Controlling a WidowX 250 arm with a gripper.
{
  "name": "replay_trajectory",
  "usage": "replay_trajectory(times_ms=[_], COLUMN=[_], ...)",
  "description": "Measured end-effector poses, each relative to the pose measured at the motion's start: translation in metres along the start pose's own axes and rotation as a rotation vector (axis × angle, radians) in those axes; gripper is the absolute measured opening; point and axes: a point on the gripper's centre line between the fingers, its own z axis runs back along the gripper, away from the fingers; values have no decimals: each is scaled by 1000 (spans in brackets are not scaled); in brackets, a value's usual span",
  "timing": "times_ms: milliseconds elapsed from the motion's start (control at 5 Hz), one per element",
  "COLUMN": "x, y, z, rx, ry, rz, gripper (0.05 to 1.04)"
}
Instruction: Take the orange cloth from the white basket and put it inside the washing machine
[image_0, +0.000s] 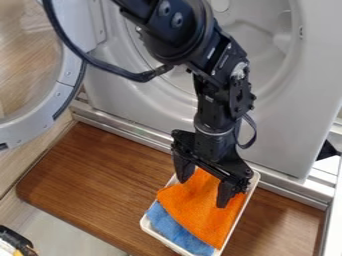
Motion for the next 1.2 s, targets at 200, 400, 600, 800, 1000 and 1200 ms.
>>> replay_trajectory(times_ms=[200,400,600,800,1000,1200], x=[-4,-5,-1,2,2,6], y=[0,0,0,-1,1,0], z=[-7,-16,-27,-39,-45,-43], rx=[4,6,7,6,-2,-4], ry=[27,50,64,83,88,79], rz=[2,13,24,29,40,26], gripper=[999,999,999,965,683,370])
